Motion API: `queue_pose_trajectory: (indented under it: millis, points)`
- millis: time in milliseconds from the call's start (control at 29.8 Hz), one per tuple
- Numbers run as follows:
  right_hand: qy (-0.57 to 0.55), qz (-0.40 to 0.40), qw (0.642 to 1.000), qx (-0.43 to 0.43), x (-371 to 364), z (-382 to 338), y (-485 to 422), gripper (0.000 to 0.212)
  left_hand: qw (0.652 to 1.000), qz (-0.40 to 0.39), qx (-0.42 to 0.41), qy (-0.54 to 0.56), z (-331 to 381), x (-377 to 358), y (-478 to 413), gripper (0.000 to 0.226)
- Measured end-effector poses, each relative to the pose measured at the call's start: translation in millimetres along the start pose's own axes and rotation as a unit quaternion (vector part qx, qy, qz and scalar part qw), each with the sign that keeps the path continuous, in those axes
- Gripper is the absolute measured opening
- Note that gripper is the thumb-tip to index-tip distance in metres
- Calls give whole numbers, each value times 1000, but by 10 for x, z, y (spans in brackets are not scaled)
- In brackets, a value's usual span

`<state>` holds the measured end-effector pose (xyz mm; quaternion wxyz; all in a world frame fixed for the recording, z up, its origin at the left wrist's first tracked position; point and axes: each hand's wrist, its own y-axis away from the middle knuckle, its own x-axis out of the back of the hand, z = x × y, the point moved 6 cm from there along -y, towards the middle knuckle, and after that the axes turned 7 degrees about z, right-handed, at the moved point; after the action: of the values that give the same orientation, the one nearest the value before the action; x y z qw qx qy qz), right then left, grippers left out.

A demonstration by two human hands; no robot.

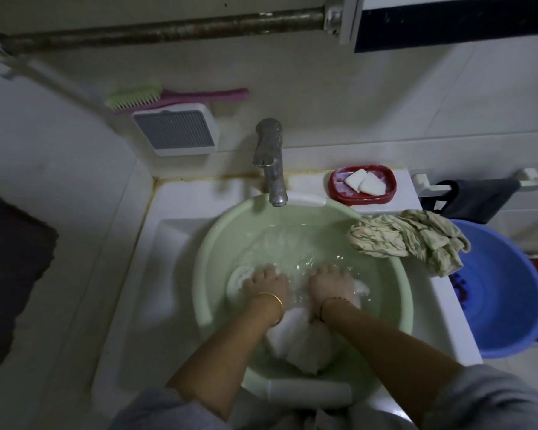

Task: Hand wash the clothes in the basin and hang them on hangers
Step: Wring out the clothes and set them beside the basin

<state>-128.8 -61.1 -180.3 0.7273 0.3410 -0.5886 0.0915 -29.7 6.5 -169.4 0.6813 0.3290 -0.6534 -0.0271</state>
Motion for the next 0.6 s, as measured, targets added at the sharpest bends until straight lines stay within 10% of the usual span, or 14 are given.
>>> queue_pose_trajectory:
  millis: [101, 302, 403, 504, 605]
  points:
    - [-170, 34, 985, 18, 150, -63, -55, 35, 968, 79, 28, 237, -8, 275, -29, 31]
    - [-621, -10, 783, -23, 598, 1, 34, 72, 723, 103, 94, 677, -142, 721, 41, 45]
    - [-595, -21, 802, 57, 850, -74, 165, 36, 668, 96, 65, 735, -163, 911, 103, 51]
    - [-736, 10, 677, 2, 1189, -22, 273, 6, 568, 75, 118, 811, -256, 876, 216, 26]
    - [-846, -79, 525, -41, 1416, -75, 325, 15, 595, 53, 163, 785, -306, 725, 286, 28]
